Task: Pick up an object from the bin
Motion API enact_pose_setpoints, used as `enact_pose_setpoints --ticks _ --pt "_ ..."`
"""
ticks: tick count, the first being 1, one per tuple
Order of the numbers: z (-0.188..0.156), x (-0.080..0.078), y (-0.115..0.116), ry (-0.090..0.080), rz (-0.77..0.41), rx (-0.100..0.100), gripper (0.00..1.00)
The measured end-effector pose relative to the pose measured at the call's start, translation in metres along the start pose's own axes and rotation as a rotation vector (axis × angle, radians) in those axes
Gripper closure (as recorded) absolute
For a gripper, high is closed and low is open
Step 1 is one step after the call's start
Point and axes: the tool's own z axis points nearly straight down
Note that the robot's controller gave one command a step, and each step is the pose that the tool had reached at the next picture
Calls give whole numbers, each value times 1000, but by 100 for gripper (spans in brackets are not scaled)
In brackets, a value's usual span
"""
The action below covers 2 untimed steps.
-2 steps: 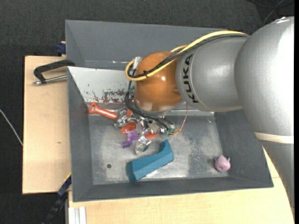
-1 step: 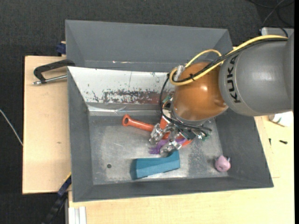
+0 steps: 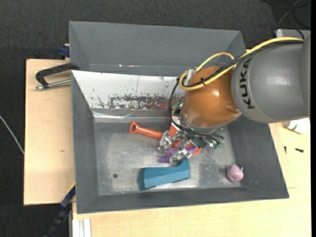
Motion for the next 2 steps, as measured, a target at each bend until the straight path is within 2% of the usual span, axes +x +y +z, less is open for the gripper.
enact_pose_setpoints --ticks 1,2 --pt "-106 -23 22 7 -1 -1 100" --pt "-106 -23 22 7 -1 -1 100"
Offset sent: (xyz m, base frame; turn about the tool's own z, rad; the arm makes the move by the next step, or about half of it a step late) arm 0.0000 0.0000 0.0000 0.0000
